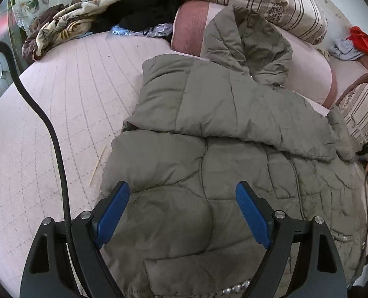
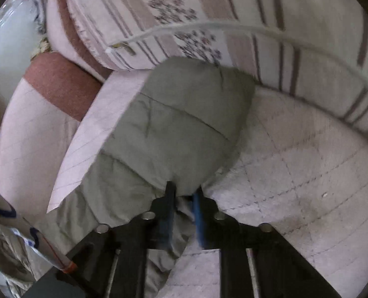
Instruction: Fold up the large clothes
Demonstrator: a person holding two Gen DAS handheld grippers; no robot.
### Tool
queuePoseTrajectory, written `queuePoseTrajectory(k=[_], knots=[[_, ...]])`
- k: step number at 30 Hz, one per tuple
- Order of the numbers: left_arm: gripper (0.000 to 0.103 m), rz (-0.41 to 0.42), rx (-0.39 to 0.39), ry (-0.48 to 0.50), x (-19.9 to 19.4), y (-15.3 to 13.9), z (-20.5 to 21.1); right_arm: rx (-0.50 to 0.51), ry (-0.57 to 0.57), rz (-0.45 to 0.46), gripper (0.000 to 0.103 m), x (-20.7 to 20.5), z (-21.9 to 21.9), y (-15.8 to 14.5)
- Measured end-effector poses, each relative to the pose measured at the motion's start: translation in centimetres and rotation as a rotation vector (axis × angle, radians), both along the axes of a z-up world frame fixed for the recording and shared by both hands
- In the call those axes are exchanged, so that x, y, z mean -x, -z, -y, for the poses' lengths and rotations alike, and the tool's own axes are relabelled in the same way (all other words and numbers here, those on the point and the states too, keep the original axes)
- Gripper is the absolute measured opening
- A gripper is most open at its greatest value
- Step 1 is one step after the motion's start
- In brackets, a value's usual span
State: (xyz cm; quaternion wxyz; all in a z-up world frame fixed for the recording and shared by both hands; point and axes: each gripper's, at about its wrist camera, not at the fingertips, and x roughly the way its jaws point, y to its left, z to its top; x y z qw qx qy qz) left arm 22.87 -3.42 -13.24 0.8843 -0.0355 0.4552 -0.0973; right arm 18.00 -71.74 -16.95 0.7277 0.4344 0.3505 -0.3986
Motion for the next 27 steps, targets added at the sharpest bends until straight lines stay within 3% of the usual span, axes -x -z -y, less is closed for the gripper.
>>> queuePoseTrajectory(k=[6, 12, 15, 19, 24, 26, 27], knots=[[0.087, 0.034, 0.029, -0.009, 0.7, -1.5, -1.1, 0.21, -0.155, -0.008, 0.008, -2.0, -4.7, -9.2], [0.087, 0.081, 0.06, -0.05, 1.3, -3.5, -3.1, 0.406, -0.467, 0.052, 0.008, -5.7, -17.1, -19.5], [0.087, 0.12, 0.05, -0.093, 1.6, -4.4, -4.5, 0.452, -0.65, 0.072, 0.007, -7.0, -24.8, -21.7], [0.087, 0.14, 0.027, -0.175, 1.4, -4.8, -7.2, 0.447, -0.939, 0.065, 0.007, -8.9, -36.7, -20.2], [0.087, 0.129, 0.041, -0.266, 0.9, -4.9, -10.8, 0.317, -1.139, -0.011, 0.01, -10.5, -46.5, -12.6], [0.087, 0.123, 0.046, -0.283, 0.9, -5.0, -11.8, 0.262, -1.172, -0.06, 0.02, -10.8, -48.5, -9.5], [0.087, 0.118, 0.049, -0.293, 0.9, -5.0, -12.4, 0.257, -1.174, -0.093, 0.034, -10.8, -49.4, -8.2]])
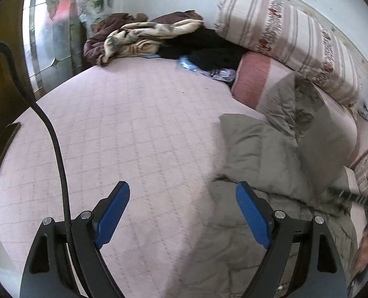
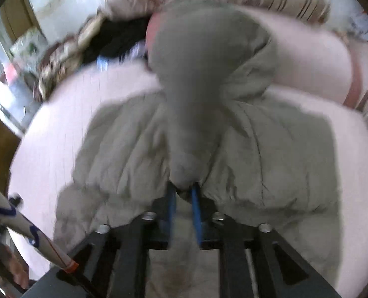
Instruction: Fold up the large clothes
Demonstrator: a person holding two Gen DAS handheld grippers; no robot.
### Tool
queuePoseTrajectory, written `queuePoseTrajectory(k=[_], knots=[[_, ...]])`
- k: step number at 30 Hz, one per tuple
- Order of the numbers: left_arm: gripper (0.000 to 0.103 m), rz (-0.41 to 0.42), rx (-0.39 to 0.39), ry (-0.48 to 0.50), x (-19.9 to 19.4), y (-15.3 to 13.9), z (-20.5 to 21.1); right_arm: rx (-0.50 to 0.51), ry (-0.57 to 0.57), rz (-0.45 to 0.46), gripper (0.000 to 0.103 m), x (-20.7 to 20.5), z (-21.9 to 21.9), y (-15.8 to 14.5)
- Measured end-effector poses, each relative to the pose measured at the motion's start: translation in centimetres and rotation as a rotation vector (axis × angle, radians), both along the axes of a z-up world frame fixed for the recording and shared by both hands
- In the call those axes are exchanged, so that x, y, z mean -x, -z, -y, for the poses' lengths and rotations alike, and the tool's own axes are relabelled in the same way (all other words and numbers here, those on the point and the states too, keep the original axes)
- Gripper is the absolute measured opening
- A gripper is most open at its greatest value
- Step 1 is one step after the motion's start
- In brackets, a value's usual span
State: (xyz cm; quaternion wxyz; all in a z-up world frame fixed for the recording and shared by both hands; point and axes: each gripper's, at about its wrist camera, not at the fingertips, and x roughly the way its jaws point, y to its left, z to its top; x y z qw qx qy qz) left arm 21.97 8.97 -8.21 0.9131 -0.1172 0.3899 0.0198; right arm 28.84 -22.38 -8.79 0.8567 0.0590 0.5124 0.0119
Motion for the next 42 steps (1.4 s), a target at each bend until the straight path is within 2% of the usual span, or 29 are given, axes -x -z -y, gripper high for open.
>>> queuePoseTrajectory(k=[1, 3, 8, 10, 12, 16, 20, 21, 22, 23, 29, 32, 36, 38, 39, 41, 42], knots=[[0.087, -0.001, 0.004, -0.007, 0.0, -0.1, -0.5, 0.018, 0.004, -0.012, 0.048, 0.3, -0.3, 0.8], [0.087, 0.001, 0.014, -0.017, 0.1, -0.3, -1.1, 0.047, 0.008, -0.021, 0.057, 0.5, -0.8, 1.6], [0.087, -0.005, 0.052, -0.049, 0.1, -0.5, -2.6, 0.063, 0.011, 0.031, 0.059, 0.9, -1.8, -0.3], [0.087, 0.002, 0.064, -0.057, 0.2, -0.7, -2.9, 0.055, -0.011, 0.046, 0.069, 0.5, -2.8, -0.8], [0.087, 0.007, 0.045, -0.073, 0.0, -0.6, -2.9, 0.048, -0.041, 0.044, 0.071, 0.3, -4.2, -0.8], [0.087, -0.012, 0.025, -0.079, -0.4, -0.2, -2.6, 0.039, -0.108, 0.041, 0.071, -0.6, -7.9, 0.0], [0.087, -0.014, -0.001, -0.072, -0.5, 0.0, -2.2, 0.125, -0.147, 0.029, 0.07, -2.5, -11.2, 1.8], [0.087, -0.015, -0.006, -0.072, -0.6, 0.0, -2.2, 0.147, -0.141, 0.009, 0.054, -3.2, -11.5, 2.5], [0.087, -0.017, -0.013, -0.073, -0.7, 0.1, -2.1, 0.148, -0.131, -0.01, 0.015, -3.7, -11.6, 3.1], [0.087, -0.02, -0.016, -0.072, -0.8, 0.1, -2.1, 0.137, -0.124, -0.031, 0.008, -4.1, -11.7, 3.5], [0.087, -0.048, -0.017, -0.078, -1.4, 0.9, -2.3, 0.055, -0.085, -0.034, 0.004, -6.8, -11.6, 2.9], [0.087, -0.054, -0.03, -0.077, -1.7, 1.1, -2.0, -0.048, -0.087, -0.042, 0.001, -8.6, -11.9, 3.1], [0.087, -0.055, -0.061, -0.063, -2.0, 1.3, -1.3, -0.063, -0.076, -0.071, 0.001, -10.1, -12.9, 4.5], [0.087, -0.055, -0.072, -0.061, -2.0, 1.4, -1.0, -0.086, -0.083, -0.037, 0.003, -9.6, -12.7, 3.6], [0.087, -0.052, -0.076, -0.056, -2.0, 1.4, -0.8, -0.095, -0.076, -0.024, 0.008, -9.1, -12.4, 3.0], [0.087, -0.044, -0.086, -0.044, -1.8, 1.3, -0.4, -0.088, -0.052, -0.002, 0.029, -7.9, -11.4, 1.9], [0.087, -0.041, -0.091, -0.039, -1.7, 1.3, -0.2, -0.073, -0.034, 0.019, 0.046, -6.8, -10.5, 1.0]])
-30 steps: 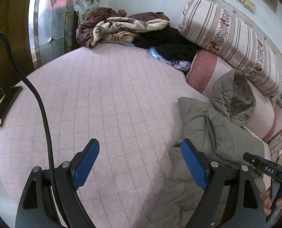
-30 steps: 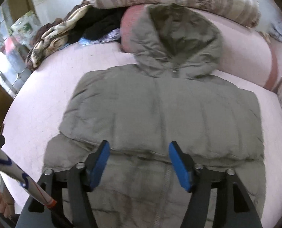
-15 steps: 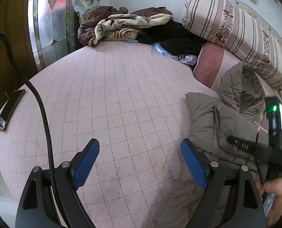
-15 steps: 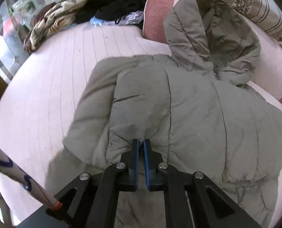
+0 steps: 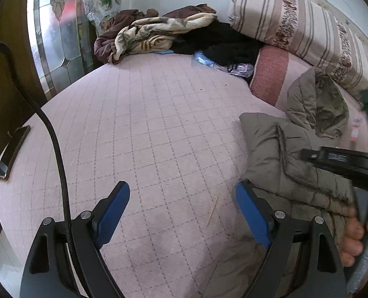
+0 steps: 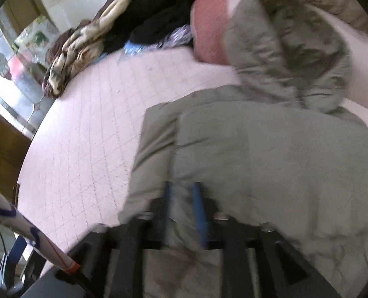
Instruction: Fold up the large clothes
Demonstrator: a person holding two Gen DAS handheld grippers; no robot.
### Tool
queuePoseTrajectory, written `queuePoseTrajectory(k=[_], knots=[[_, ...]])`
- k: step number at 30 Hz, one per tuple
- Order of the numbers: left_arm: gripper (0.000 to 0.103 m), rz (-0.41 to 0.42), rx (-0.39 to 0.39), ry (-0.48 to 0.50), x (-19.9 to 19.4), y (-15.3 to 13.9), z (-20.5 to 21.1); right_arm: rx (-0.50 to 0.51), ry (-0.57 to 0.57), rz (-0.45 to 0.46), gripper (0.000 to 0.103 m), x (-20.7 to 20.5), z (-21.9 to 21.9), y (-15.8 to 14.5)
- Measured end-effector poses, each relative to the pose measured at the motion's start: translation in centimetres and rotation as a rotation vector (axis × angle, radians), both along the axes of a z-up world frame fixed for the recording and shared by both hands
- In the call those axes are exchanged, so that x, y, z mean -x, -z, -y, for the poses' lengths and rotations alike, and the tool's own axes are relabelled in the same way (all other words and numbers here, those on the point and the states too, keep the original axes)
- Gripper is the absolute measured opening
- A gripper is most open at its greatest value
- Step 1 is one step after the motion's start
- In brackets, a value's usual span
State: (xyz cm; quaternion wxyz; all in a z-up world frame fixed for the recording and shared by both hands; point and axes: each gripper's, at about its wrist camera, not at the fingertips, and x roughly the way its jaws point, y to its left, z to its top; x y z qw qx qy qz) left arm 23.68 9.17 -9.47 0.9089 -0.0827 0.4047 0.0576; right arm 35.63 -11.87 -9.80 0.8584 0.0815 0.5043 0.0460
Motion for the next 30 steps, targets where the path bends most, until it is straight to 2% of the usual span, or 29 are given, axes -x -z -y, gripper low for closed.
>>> queuePoseTrajectory(k=[1, 3, 6, 8, 12, 16, 19, 23, 25, 27, 30], knots=[[0.087, 0.003, -0.006, 0.009, 0.2, 0.0, 0.4, 0.018, 0.015, 0.017, 0.052, 0.8, 0.6, -0.6], [0.087, -0.005, -0.021, 0.035, 0.4, 0.3, 1.3, 0.065, 0.055, 0.039, 0.052, 2.6, 2.4, -1.3], [0.087, -0.044, -0.064, 0.084, 0.5, 1.5, 3.1, 0.108, 0.126, -0.021, 0.052, 5.1, 6.0, -0.2], [0.087, -0.065, -0.085, 0.116, 0.8, 2.1, 4.2, 0.089, 0.167, -0.059, 0.052, 6.7, 8.2, 0.4], [0.087, -0.065, -0.111, 0.154, 1.9, 2.5, 5.4, 0.029, 0.222, -0.081, 0.052, 12.5, 12.3, 0.3], [0.087, -0.07, -0.086, 0.182, 2.8, 2.5, 6.3, 0.062, 0.266, -0.135, 0.054, 18.3, 16.0, 0.4], [0.087, -0.037, -0.073, 0.199, 3.8, 1.9, 7.1, 0.03, 0.327, -0.155, 0.054, 20.8, 19.0, -0.5], [0.087, 0.113, -0.095, 0.181, 5.5, -0.7, 7.7, 0.033, 0.388, -0.115, 0.056, 21.8, 21.5, -3.4], [0.087, 0.15, -0.118, 0.168, 5.8, -1.5, 8.0, 0.064, 0.389, -0.082, 0.064, 21.3, 21.3, -5.1], [0.087, 0.135, -0.125, 0.168, 5.4, -1.2, 8.3, 0.116, 0.373, -0.042, 0.07, 20.4, 20.8, -6.4], [0.087, 0.074, -0.136, 0.173, 4.1, 0.0, 8.9, 0.156, 0.348, -0.036, 0.071, 18.2, 20.0, -7.2]])
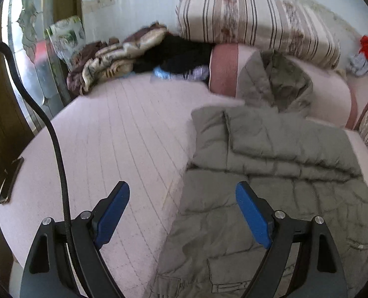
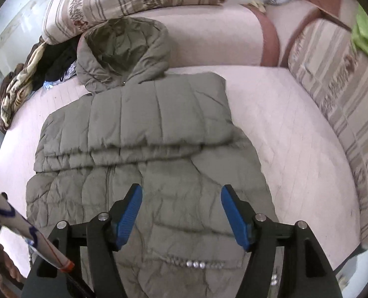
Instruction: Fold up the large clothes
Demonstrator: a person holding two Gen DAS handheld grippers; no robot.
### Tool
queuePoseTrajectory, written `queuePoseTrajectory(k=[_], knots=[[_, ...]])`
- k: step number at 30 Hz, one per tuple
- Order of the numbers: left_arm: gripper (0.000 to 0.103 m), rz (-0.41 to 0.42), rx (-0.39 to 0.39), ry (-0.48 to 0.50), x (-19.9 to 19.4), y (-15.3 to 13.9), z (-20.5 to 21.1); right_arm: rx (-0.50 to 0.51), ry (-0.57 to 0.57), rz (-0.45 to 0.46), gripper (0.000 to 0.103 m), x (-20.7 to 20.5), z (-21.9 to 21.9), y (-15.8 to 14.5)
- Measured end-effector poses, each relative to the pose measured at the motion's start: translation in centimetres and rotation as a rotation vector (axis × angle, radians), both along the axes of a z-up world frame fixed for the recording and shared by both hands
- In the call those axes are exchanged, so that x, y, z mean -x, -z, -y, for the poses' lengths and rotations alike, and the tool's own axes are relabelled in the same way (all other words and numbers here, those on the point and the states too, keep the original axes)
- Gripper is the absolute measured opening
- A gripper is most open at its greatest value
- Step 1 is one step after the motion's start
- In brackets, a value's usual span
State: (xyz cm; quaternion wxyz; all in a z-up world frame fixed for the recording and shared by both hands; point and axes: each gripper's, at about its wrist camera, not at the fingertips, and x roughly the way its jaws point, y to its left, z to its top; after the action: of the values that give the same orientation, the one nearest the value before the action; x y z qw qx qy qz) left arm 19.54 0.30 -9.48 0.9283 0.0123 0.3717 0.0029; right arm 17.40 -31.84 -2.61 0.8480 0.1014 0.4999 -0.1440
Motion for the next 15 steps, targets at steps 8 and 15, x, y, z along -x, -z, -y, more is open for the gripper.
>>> queuePoseTrajectory(k=[8, 15], knots=[[0.087, -0.185, 0.033, -0.02, -3.2, 3.5, -0.9, -0.003, -0.088, 0.014, 0.073, -11.2, -4.5, -0.4], [0.087, -0.245, 0.145, -0.071, -5.4, 4.5, -3.6, -0.164, -0.101, 0.046, 0.08, -24.7, -7.2, -0.1]])
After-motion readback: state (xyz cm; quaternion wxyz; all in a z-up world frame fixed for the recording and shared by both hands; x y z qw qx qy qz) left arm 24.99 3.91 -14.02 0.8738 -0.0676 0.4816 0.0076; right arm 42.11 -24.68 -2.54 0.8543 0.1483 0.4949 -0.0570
